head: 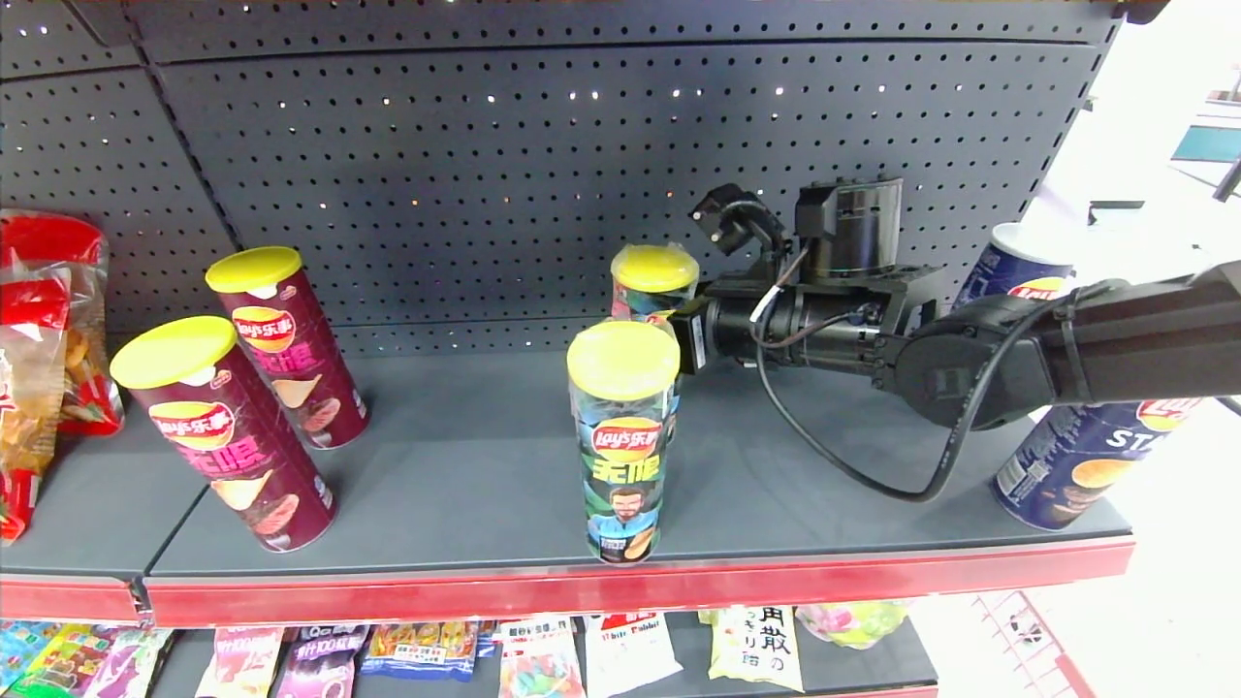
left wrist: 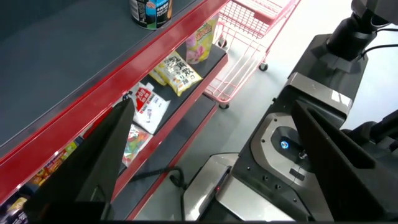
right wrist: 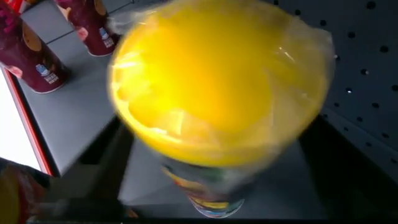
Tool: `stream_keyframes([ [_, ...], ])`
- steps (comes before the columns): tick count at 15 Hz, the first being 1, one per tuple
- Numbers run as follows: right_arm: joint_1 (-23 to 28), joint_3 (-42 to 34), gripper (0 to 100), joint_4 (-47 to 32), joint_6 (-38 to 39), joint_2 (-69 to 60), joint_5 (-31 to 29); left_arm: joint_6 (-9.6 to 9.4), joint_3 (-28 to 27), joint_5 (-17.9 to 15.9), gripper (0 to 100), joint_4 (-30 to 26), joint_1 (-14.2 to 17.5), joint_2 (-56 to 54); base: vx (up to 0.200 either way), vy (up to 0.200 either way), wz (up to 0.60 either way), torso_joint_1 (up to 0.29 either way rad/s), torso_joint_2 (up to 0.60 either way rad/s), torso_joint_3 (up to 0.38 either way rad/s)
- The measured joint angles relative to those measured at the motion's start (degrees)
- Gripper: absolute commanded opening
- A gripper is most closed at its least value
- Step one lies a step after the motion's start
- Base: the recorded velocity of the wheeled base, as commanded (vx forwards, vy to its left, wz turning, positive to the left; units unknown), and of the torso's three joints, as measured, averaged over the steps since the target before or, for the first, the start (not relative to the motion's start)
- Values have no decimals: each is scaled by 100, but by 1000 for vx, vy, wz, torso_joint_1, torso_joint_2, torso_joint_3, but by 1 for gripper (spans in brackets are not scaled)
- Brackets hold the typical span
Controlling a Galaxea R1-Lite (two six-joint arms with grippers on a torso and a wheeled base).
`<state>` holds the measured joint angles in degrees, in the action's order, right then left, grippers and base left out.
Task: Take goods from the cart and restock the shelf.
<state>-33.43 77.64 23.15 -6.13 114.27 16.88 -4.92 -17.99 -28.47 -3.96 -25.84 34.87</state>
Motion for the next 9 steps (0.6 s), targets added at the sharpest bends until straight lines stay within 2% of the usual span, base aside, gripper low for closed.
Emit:
stream_keyframes([
  [4, -9, -215, 100, 0, 15, -234, -38, 0, 0, 0, 100, 0, 0, 13, 0, 0, 0, 0, 0, 0],
  [9, 156, -1438, 100, 30, 140, -1125, -158, 0, 135, 134, 100, -2, 0, 124, 0, 0, 0, 0, 0, 0],
])
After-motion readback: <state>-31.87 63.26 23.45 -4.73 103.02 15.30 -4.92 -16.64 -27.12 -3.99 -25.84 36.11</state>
